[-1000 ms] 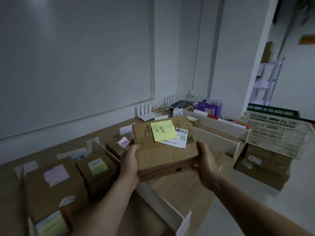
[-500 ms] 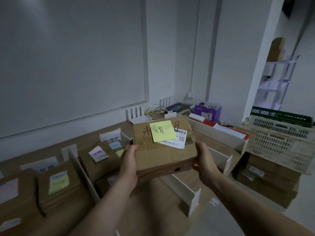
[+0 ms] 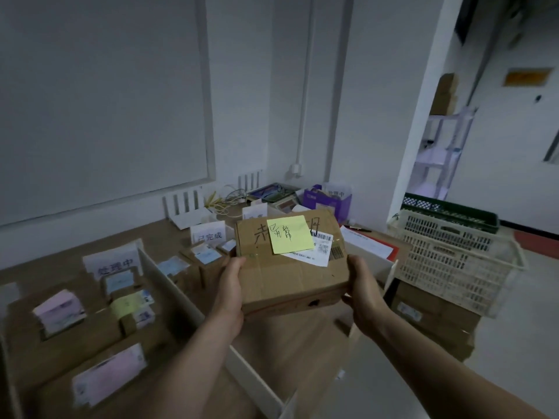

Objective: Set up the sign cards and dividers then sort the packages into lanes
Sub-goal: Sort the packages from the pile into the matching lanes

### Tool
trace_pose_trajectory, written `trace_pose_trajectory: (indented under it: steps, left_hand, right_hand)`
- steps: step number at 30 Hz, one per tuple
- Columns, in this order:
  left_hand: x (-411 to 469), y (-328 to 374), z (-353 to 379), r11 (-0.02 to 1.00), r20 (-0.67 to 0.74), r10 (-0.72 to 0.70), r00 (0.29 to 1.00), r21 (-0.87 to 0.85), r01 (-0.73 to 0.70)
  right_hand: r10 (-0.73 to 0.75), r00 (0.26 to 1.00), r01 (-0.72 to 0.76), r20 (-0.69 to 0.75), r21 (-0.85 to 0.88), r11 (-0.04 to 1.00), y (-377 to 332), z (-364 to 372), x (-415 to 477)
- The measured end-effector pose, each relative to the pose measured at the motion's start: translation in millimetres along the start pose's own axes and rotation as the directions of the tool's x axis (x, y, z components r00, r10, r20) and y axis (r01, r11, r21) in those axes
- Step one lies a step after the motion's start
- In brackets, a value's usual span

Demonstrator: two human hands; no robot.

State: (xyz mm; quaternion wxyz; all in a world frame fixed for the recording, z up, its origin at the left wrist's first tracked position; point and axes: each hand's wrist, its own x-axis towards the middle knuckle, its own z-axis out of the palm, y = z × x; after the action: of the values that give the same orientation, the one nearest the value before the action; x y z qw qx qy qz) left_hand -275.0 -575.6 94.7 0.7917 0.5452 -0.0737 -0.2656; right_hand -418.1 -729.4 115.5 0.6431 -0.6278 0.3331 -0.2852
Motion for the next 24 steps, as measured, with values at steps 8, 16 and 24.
trace_pose_trajectory:
  steps: [8,16,24]
  left_hand:
    - [81.0,-26.4,81.6,1.0,0.082,-0.017,0.997,-0.005,0.018]
    - [145.0,-56.5,163.2,0.997,0.079,0.059,0.995,0.051,-0.063]
    - [201.8,-91.9,251.7,0.997,-0.102,0.045,0.994,0.073,-0.037]
  right_hand:
    - [0.007,0.995,-0.007,-0.095,0.003,1.0,-13.1,-50.8,89.0]
    - [-0.011,0.992,0.015,-0.129,0.03,0.999,-16.3,-105.3,188.4]
    - [0.036,0.999,-0.036,-0.008,0.018,0.999,-15.0,-171.0,301.8]
